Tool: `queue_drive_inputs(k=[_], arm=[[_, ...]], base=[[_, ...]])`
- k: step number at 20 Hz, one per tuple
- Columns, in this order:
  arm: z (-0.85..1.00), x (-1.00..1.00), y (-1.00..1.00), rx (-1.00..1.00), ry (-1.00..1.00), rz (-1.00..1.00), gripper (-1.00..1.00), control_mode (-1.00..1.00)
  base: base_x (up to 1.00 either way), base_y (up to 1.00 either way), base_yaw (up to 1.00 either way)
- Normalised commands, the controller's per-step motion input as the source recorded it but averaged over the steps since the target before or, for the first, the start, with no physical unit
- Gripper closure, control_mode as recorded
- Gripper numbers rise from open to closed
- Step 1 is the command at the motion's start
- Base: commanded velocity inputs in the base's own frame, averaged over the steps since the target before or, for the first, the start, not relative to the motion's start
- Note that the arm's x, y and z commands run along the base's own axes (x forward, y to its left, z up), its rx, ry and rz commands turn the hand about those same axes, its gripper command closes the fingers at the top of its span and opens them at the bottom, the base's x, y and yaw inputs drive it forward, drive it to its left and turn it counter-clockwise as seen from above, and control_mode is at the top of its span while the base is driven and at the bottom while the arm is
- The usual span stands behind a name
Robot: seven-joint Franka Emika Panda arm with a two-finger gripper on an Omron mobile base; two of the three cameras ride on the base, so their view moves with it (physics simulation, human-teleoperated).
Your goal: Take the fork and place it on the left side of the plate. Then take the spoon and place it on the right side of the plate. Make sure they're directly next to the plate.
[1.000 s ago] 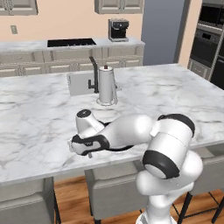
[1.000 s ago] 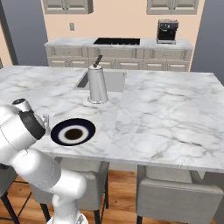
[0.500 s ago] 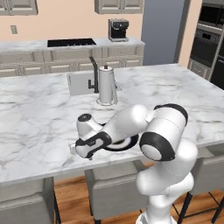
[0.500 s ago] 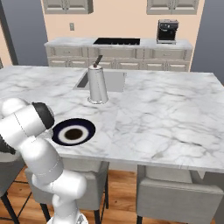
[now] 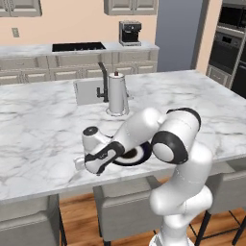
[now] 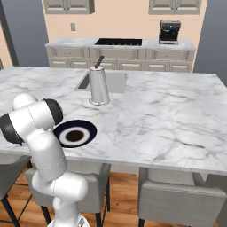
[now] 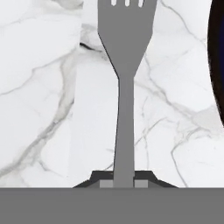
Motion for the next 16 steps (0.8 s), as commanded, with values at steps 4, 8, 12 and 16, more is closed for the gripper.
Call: queue_drive_inputs(k=[4,8,12,16], arm=[[-0.16,0.20,0.01,0.00,0.00,0.00,-1.00,-1.00],[-0.03,0.00,0.00,0.01,-0.01,0.00,-1.00,-1.00],[0.18,-0.30,-0.08,0.03,-0.01,-0.01,-1.00,-1.00],[0.47,-0.47,-0.13,0.02,-0.02,-0.01,-1.00,-1.00]], base=[[0.00,0.00,0.00],[0.00,0.00,0.00],[0.00,0.00,0.00],[0.00,0.00,0.00]])
